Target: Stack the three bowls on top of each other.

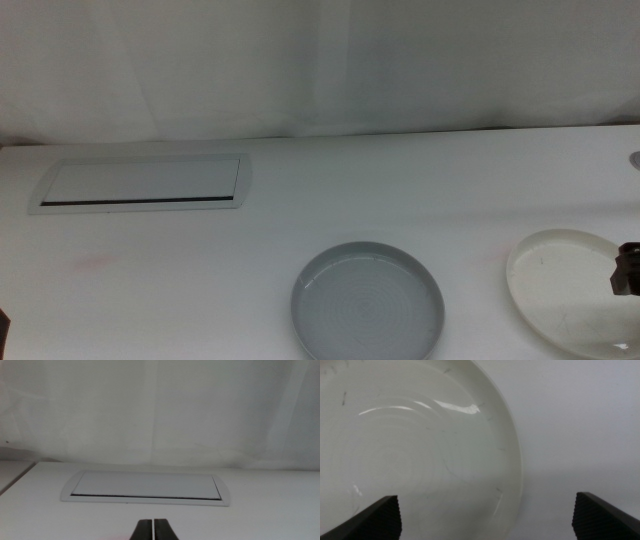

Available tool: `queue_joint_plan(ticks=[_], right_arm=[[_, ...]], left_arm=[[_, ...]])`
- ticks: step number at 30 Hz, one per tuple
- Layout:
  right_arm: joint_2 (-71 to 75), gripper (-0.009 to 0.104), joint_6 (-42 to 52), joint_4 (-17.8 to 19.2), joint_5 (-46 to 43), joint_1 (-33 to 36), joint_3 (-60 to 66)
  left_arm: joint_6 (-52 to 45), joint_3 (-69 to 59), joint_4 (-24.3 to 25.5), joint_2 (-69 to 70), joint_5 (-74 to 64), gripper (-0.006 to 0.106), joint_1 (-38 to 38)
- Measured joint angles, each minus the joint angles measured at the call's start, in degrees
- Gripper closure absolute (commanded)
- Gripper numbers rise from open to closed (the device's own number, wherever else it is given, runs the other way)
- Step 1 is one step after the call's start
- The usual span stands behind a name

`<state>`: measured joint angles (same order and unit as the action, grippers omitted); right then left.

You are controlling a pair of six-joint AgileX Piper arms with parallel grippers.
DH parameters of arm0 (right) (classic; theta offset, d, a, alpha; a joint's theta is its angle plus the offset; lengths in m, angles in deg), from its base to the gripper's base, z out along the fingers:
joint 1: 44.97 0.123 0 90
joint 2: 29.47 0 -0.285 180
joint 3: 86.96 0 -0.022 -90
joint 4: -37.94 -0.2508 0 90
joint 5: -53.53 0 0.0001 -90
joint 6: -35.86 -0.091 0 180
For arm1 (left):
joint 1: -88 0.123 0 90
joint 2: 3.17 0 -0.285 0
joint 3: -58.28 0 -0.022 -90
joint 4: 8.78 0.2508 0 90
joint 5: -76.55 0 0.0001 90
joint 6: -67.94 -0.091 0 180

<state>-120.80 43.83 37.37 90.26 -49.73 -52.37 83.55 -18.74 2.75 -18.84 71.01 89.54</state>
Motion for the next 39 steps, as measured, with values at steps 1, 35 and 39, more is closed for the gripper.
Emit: queue_joint_plan(ticks=[1, 35, 39], right_arm=[[-0.56, 0.004, 0.00, 0.00, -0.61, 0.00, 0.14], [-12.34, 0.097, -2.26, -0.79, -7.98, -0.67, -1.81], [-10.90, 0.097, -3.23, -0.79, -4.78, -0.56, -3.30]], left_arm=[[0.00, 0.00, 0.00, 0.00, 0.00, 0.102, 0.00], [0.00, 0.00, 0.00, 0.00, 0.00, 0.103, 0.00], [0.00, 0.00, 0.00, 0.00, 0.00, 0.103, 0.00]])
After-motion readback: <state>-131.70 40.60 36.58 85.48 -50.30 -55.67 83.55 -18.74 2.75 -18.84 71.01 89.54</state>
